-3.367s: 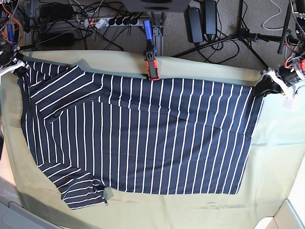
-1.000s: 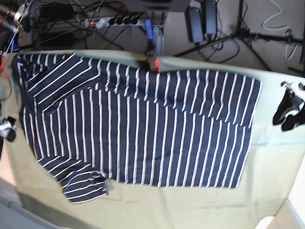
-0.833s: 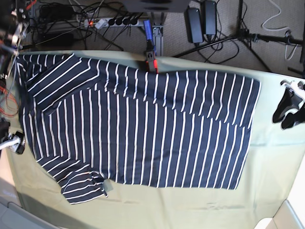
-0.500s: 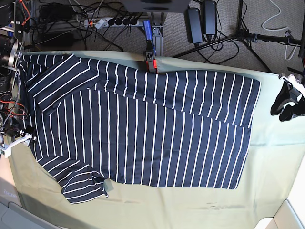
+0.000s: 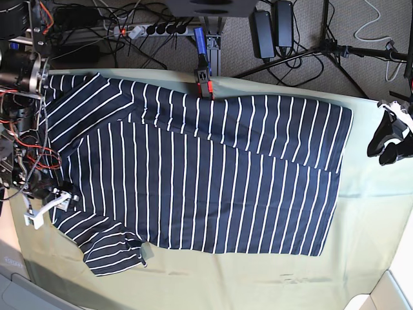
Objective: Fold the T-shirt properly
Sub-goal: 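Move both grippers over to the shirt's hem edge, then grasp the hem edge with the left and right grippers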
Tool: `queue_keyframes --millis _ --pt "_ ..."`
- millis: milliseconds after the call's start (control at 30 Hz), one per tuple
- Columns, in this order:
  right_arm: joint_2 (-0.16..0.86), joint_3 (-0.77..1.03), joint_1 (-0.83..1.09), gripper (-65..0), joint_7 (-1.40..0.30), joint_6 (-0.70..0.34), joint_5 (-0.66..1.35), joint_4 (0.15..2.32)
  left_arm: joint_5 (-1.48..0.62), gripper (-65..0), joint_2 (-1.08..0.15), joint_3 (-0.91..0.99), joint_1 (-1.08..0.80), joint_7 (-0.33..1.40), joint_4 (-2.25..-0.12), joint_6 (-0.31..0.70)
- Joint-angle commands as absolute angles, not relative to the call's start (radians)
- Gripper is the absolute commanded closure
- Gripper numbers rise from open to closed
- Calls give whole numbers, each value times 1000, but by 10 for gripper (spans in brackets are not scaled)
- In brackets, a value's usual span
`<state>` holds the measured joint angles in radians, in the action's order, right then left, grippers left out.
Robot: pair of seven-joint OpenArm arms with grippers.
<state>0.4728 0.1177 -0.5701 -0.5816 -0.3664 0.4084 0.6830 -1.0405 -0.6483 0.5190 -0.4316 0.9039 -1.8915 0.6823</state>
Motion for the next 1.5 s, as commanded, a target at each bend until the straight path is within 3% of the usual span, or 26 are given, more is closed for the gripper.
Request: queue_keyframes --millis 0,267,333,433,600,767,1067,1333,1467 --pt "496 122 -598 -403 -570 -400 437 707 -1053 -284 -667 530 -424 875 -1903 698" --pt "497 122 -591 -398 -572 -400 445 717 -1046 -284 -667 530 -424 858 -1903 698" --pt "498 122 -590 -302 -572 -400 444 717 -1046 -283 -667 530 -424 839 -1903 698" --pt "498 122 -590 0 -572 -400 444 717 -1045 -283 -667 529 -421 828 -1902 698" --pt "498 122 -590 0 -572 -400 442 717 -1018 -257 -665 524 -373 811 -1841 698" --pt "498 122 -589 0 -573 -400 441 717 -944 -258 -665 427 -200 765 -1666 698" --pt "498 122 -587 0 -582 -400 441 717 -802 -258 -634 74 243 635 -1192 698" --pt "498 122 -578 0 -584 -401 441 717 -720 -258 -522 23 542 573 -710 698" --pt "498 122 -573 0 -584 -401 442 717 -685 -258 -468 23 604 530 -579 698"
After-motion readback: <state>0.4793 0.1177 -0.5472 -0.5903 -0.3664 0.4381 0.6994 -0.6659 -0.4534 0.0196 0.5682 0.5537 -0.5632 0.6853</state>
